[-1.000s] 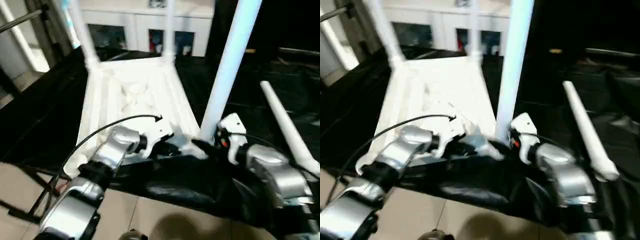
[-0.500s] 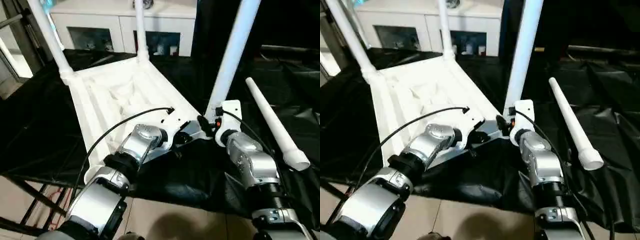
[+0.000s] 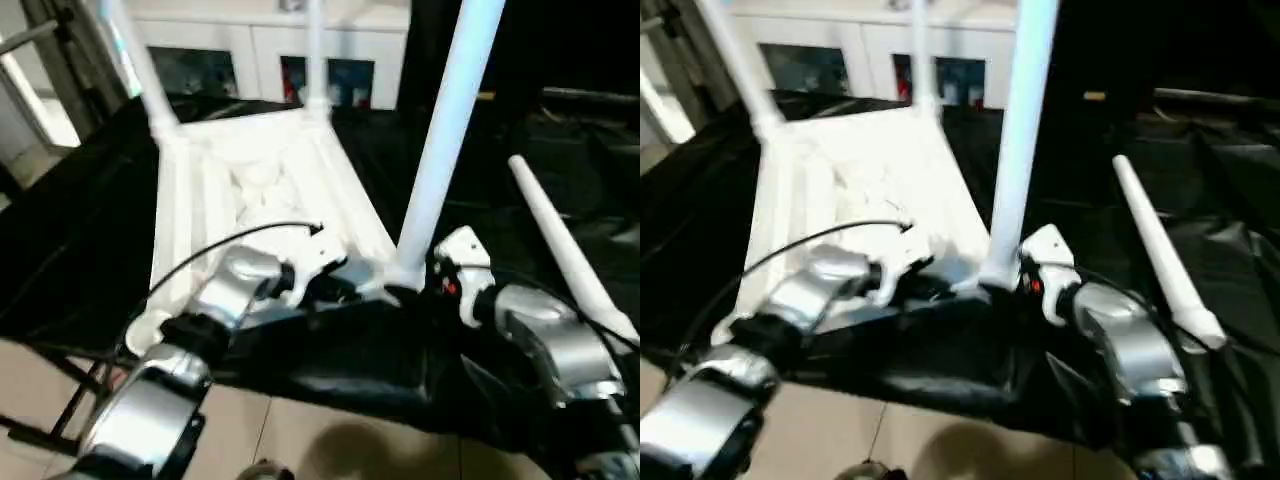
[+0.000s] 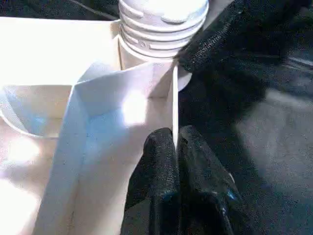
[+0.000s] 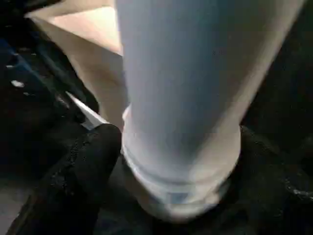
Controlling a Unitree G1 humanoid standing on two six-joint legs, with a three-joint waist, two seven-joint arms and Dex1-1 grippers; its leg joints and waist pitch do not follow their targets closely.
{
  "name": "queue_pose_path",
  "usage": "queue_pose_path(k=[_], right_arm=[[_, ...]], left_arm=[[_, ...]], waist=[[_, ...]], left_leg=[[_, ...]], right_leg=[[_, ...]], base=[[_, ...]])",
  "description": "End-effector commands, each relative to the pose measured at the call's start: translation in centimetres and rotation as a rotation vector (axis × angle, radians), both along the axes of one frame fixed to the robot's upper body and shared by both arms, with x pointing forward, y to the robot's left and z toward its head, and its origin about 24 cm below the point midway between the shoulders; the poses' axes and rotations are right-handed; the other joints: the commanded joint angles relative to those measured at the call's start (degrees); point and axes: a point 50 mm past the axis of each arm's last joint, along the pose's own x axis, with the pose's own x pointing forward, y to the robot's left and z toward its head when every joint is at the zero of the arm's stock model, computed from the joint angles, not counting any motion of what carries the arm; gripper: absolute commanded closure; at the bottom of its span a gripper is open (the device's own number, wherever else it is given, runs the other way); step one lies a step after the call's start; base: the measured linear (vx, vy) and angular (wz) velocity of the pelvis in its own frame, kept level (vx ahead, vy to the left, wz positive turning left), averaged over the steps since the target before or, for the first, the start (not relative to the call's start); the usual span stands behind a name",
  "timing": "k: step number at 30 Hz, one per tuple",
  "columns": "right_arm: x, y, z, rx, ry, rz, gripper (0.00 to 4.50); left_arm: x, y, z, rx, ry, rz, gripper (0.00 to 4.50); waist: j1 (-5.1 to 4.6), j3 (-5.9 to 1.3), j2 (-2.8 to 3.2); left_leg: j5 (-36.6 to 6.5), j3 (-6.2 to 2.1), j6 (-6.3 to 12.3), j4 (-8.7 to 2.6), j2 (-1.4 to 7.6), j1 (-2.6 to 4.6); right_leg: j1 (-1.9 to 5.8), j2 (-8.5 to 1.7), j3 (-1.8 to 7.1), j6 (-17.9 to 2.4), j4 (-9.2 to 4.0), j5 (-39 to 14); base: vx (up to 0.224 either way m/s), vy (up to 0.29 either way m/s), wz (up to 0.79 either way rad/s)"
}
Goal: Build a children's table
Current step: Rotate leg to tighten
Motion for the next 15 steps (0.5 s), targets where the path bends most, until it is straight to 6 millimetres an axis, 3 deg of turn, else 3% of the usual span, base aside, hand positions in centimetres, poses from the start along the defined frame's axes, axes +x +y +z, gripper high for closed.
queue_pose_path(k=[1,5,15], right_arm=[[-0.5,0.2,0.2,0.016,0.003,0.062,0.76],[-0.9,0.2,0.4,0.032,0.006,0.106,0.76],[-1.5,0.9,0.2,0.067,0.026,0.157,1.59]], left_arm=[[-0.5,-1.1,1.5,-0.062,-0.037,-0.128,4.50],[-0.8,-0.6,1.4,-0.058,-0.027,-0.147,4.50],[-1.0,-0.2,1.3,-0.044,-0.019,-0.153,4.50]], waist=[[0.07,-3.92,-0.70],[0.57,-3.93,-0.68],[0.86,-3.92,-0.80]], left_leg=[[-13.69,-2.60,1.85,-4.53,5.88,1.58],[-13.46,-2.62,1.64,-4.60,5.91,1.55],[-13.40,-2.68,1.26,-4.57,5.78,1.48]], right_leg=[[2.08,-5.79,3.75,-14.01,-3.77,-11.07],[2.03,-5.68,3.73,-13.91,-3.57,-10.20],[2.01,-5.80,3.73,-13.14,-3.75,-12.07]], base=[[0.000,0.000,0.00],[0.000,0.000,0.00],[0.000,0.000,0.00]])
